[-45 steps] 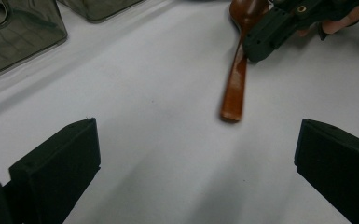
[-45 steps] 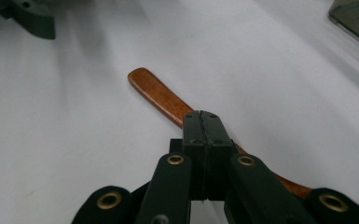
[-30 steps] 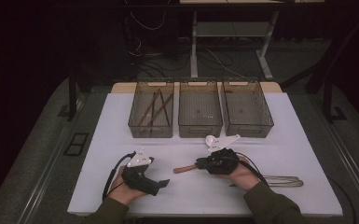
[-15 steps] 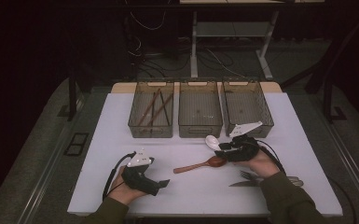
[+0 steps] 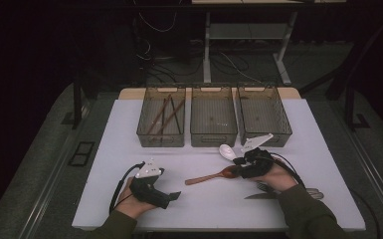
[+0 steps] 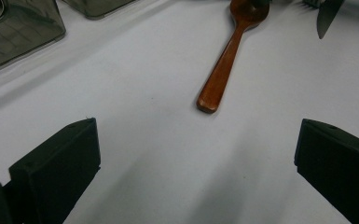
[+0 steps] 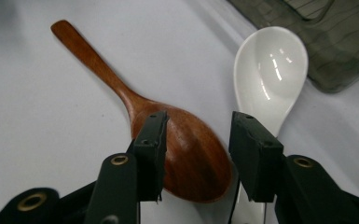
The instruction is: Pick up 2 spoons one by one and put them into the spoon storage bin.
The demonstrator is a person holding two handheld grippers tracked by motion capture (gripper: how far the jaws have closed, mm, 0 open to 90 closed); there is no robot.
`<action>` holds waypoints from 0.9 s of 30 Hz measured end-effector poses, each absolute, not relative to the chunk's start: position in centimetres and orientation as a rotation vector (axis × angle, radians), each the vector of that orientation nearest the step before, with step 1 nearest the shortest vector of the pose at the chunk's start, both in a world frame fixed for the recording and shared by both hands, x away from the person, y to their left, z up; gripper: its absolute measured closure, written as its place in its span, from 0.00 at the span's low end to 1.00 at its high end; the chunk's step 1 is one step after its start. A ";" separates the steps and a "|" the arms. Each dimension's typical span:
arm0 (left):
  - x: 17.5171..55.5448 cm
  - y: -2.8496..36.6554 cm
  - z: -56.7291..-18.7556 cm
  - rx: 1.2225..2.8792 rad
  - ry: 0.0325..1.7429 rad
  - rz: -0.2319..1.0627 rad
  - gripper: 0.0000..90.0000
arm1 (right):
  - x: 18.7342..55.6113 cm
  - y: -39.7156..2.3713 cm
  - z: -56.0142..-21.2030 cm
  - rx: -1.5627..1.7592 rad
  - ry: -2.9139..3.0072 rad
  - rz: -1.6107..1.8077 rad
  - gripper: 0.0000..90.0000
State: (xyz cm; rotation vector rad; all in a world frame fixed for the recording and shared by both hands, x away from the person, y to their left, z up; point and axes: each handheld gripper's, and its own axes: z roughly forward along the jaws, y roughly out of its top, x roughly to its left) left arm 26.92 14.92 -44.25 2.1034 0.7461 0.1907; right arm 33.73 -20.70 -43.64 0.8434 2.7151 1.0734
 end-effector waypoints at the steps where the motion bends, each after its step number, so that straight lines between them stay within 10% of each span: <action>1: 26.9 14.9 -44.2 2.103 0.748 0.190 0.00 | 33.7 -20.6 -43.7 0.837 2.721 1.071 0.61; 16: 26.9 14.9 -44.3 2.104 0.748 0.186 0.00 | 32.9 -20.0 -44.2 0.644 2.833 1.009 0.58; 27: 26.9 15.0 -44.4 2.118 0.736 0.181 0.00 | 32.7 -20.0 -44.1 0.600 2.824 0.977 0.73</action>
